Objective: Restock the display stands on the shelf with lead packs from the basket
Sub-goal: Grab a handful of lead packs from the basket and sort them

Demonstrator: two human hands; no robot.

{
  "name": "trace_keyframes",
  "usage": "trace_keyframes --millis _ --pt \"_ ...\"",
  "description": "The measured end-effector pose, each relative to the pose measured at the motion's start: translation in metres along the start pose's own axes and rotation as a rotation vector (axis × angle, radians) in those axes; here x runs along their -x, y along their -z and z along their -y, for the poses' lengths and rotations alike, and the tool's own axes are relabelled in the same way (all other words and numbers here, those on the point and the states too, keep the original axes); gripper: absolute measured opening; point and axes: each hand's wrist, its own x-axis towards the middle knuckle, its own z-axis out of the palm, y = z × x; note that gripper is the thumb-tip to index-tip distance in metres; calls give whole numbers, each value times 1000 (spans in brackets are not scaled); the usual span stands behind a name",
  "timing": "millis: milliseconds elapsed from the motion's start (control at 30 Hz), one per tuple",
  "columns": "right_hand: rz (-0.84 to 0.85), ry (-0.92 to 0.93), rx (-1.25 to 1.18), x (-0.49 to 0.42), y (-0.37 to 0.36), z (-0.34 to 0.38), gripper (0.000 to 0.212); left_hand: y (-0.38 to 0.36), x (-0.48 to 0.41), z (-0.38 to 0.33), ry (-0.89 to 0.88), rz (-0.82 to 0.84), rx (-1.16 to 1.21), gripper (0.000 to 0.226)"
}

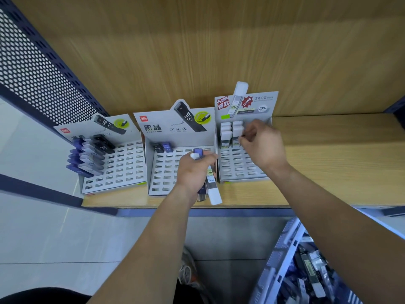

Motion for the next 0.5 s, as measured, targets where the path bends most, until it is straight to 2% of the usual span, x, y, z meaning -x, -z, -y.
trace_keyframes --millis 67,200,367,500 --pt "-23 130 -57 1 3 2 19 3 0 0 7 -10 1 12" --pt "-23 312 42 -2 5 1 11 6 2 -1 9 -5 -3 12" --pt "-31 301 92 2 4 -1 10 8 9 -10 26 22 10 17" --pt "-12 199 -54 22 32 26 18 5 24 -25 13 90 99 18"
